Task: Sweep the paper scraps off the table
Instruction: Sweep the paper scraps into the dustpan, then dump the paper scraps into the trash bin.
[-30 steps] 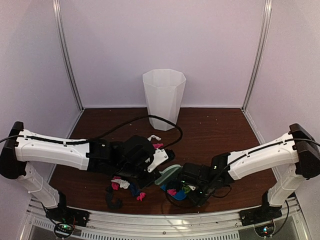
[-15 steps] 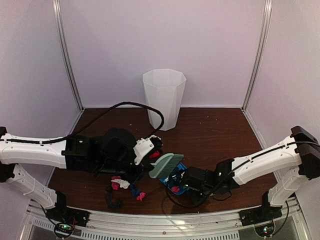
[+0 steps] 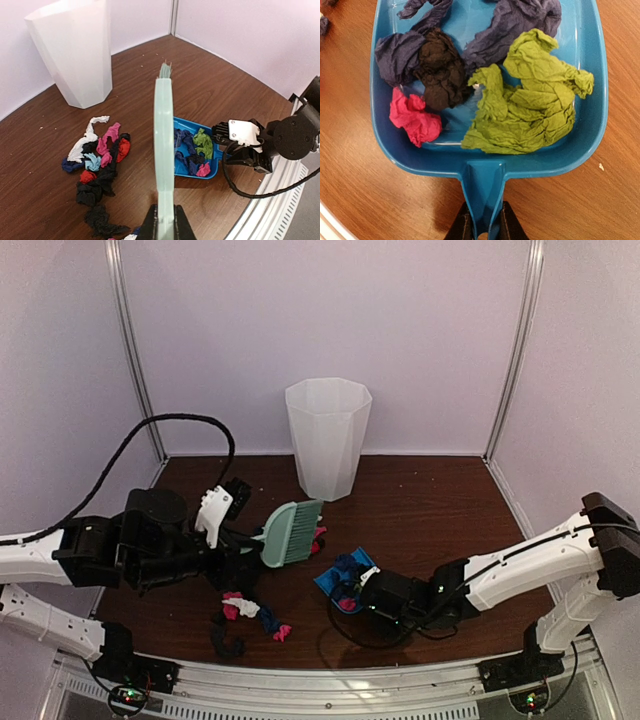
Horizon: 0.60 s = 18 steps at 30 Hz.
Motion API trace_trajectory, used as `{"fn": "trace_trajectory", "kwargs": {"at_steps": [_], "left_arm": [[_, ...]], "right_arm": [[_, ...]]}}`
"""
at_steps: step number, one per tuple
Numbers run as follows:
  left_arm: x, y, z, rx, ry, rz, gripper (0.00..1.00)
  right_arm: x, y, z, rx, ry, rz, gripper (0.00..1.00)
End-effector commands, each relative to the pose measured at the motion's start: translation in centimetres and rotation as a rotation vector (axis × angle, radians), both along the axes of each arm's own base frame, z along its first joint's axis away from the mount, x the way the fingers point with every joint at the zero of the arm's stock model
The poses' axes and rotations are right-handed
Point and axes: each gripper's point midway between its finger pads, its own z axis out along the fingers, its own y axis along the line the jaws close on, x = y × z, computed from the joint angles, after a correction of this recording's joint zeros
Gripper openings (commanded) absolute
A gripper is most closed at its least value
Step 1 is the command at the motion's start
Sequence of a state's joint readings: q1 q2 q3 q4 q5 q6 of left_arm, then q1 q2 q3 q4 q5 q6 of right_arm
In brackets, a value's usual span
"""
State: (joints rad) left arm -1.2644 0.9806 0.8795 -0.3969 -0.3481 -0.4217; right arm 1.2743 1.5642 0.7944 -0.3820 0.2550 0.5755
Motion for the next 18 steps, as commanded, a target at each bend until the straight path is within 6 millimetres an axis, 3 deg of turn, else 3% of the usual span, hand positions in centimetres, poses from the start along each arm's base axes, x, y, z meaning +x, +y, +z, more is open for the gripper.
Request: {"fn": "trace_trajectory", "kwargs": {"at_steps": [1, 10, 13, 18], "left_arm": [[1.3, 2.2, 1.7, -0.098, -0.041, 0.138, 0.0], [1.8, 5.0, 0.7, -0.097, -0.038, 0.239, 0.0], [2.1, 5.9, 0.8, -0.102, -0.038, 0.282, 0.0], [3.2, 9.1, 0.4, -0.059, -0.017, 0.466, 0.0]], "right_arm": [[1.3, 2.1, 2.3, 0.062, -0.071, -0.013, 0.0], [2.7, 5.0, 5.6, 0.061, -0.038, 0.008, 0.0], [3.8, 6.2, 7.6, 0.08, -0.029, 0.007, 0.0], [6.2, 7.3, 10.0, 0.109, 0.004, -0.003, 0.0]]}}
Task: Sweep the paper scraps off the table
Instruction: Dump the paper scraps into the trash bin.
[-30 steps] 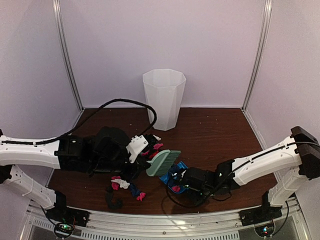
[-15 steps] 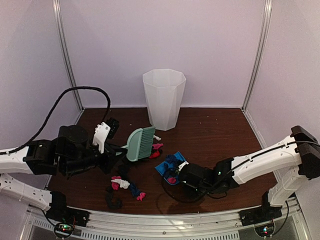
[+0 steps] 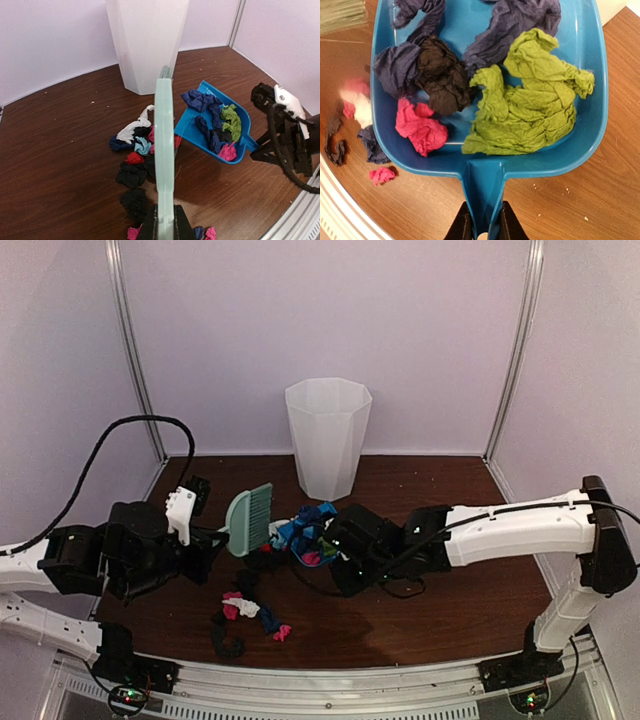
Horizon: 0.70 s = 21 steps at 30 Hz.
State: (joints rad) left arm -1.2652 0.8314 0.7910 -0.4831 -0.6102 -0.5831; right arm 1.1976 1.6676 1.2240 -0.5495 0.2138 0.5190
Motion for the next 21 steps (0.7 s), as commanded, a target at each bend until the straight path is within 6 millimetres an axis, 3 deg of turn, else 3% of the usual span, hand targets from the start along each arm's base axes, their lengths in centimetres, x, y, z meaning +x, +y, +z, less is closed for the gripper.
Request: {"fn": "trace_trajectory", "kwargs": {"at_steps": [1, 7, 16, 21], "left_arm": [[1.2, 3.1, 0.8, -0.006, 0.003, 0.191, 0.0], [1.6, 5.4, 0.1, 0.038, 0.004, 0.311, 0.0], [1.6, 5.4, -0.7, 0.048, 0.014, 0.314, 0.0], [1.5, 5.6, -1.1, 0.043, 0.022, 0.31, 0.0]], "right_arm": [[1.7, 0.2, 1.3, -0.022, 0.049, 0.013, 0.0], [4.5, 1.9, 4.6, 0.001, 0.063, 0.024, 0.0], [8.5, 5.6, 11.5, 0.113, 0.035, 0.045, 0.0], [10.9, 7.0, 14.1, 0.207, 0.045, 0.062, 0.0]]}}
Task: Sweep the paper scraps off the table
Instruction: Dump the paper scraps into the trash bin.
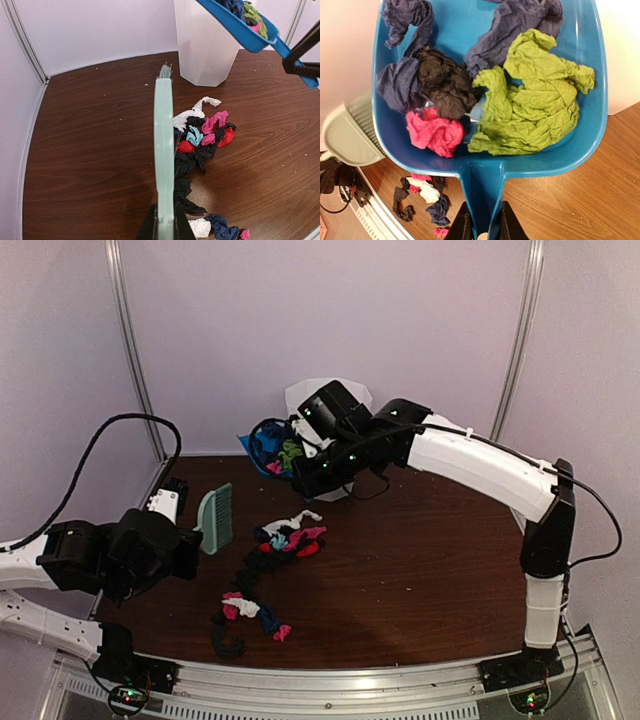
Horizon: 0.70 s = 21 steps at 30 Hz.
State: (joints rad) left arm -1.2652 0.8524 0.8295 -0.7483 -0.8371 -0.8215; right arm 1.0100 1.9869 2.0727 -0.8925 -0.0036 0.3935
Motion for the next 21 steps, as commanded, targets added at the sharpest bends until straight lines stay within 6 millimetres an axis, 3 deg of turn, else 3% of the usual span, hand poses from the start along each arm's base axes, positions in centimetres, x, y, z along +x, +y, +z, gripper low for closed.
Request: {"fn": "trace_trajectory", "kwargs": {"at_steps": [1, 13, 21], "left_arm": [[0.1, 0.2, 0.5, -0.04, -0.018, 0.022, 0.0], [0.3, -0.4, -0.6, -0.01, -0.007, 0.021, 0.0], [0.4, -1.2, -1.3, 0.007, 0.003, 0.014, 0.0]], "right_arm": [[2.0, 0.0, 1.2, 0.038, 0.034, 0.019, 0.0], [8.4, 0.1, 6.2, 0.298, 0.051, 0.067, 0.0], [10.6, -0.7, 9.0, 0.449, 0.054, 0.122, 0.0]]}}
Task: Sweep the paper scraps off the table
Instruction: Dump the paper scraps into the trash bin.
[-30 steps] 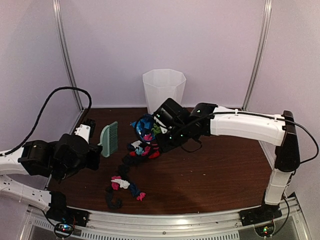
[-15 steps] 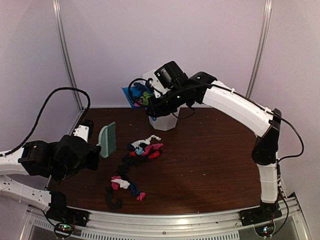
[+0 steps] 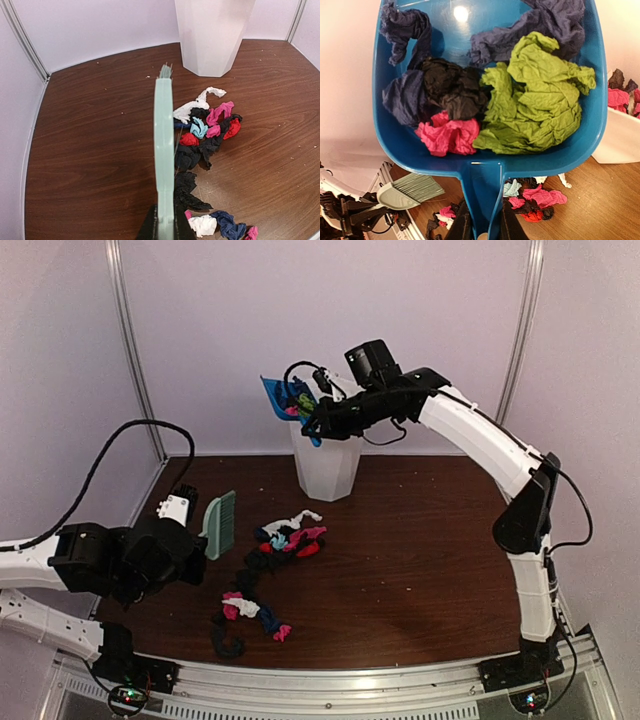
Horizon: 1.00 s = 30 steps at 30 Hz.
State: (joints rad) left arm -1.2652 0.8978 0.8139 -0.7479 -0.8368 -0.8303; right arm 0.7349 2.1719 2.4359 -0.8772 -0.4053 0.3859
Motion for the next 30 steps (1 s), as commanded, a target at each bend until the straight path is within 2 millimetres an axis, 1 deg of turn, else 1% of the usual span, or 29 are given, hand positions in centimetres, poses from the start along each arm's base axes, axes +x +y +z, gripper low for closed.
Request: {"fn": "trace_trajectory", "kwargs": {"at_steps": [1, 9, 11, 17, 22, 27, 30], "left_arm": [[0.3, -0.9, 0.2, -0.042, -0.017, 0.008, 0.0], [0.4, -1.2, -0.1, -0.028, -0.011, 0.004, 0.0], [0.4, -1.2, -0.1, -0.028, -0.012, 0.005, 0.0], [0.3, -1.1, 0.1, -0.036, -0.015, 0.001, 0.0], [0.3, -0.9, 0.1, -0.038, -0.016, 0.0, 0.0], [0.2, -0.7, 0.2, -0.041, -0.02, -0.002, 0.0], [0.1, -0.6, 0.2, -0.045, -0.021, -0.004, 0.0]], "right_arm": [[0.8, 0.7, 3.4, 0.164, -0.019, 0.084, 0.0], [3.8, 0.1, 5.3, 0.341, 0.018, 0.119, 0.0], [4.3, 0.1, 6.1, 0.396, 0.029, 0.127, 0.0], [4.9, 0.4, 8.0, 0.533, 0.058, 0.151, 0.0], [5.6, 0.1, 8.5, 0.622, 0.124, 0.145, 0.0], [5.3, 0.0, 10.0, 0.719, 0.167, 0.162, 0.0], [5.0, -0.3, 11.4, 0.792, 0.176, 0.173, 0.0]]}}
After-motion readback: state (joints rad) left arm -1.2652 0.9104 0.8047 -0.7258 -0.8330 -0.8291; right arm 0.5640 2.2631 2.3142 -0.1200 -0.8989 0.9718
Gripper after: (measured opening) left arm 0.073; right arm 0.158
